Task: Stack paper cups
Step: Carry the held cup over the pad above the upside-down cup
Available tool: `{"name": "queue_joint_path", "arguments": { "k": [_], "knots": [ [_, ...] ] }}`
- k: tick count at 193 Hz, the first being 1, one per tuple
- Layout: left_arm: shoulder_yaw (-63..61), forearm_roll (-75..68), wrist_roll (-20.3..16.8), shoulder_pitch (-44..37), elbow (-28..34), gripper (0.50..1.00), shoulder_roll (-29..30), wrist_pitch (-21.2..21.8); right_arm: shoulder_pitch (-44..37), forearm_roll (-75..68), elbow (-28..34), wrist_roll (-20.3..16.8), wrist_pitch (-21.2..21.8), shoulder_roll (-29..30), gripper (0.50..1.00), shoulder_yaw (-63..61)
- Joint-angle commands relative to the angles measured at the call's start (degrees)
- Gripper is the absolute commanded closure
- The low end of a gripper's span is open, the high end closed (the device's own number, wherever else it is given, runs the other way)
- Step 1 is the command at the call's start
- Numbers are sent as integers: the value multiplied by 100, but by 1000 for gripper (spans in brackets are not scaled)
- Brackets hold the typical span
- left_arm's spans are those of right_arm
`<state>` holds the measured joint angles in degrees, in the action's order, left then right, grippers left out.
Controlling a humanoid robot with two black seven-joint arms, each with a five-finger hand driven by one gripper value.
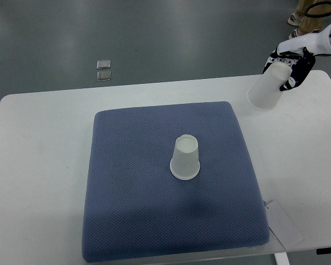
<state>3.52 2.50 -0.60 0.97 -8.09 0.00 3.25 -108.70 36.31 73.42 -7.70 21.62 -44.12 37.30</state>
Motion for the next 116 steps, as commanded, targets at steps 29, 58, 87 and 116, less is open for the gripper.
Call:
{"name": "queue_joint_path", "arguments": {
  "k": [29,58,87,116],
  "knots": [
    [0,-3,-2,0,0,500,0,0,-415,-2,208,-21,281,-255,822,-4],
    [0,5,-2,0,0,500,0,0,-547,-10,340,-21,290,-272,822,-4],
    [0,5,-2,0,0,500,0,0,-872,-142,454,-21,307,-97,822,-4],
    [0,5,-2,0,0,500,0,0,-1162,-599,463,-38,404,387,822,14]
  ]
}}
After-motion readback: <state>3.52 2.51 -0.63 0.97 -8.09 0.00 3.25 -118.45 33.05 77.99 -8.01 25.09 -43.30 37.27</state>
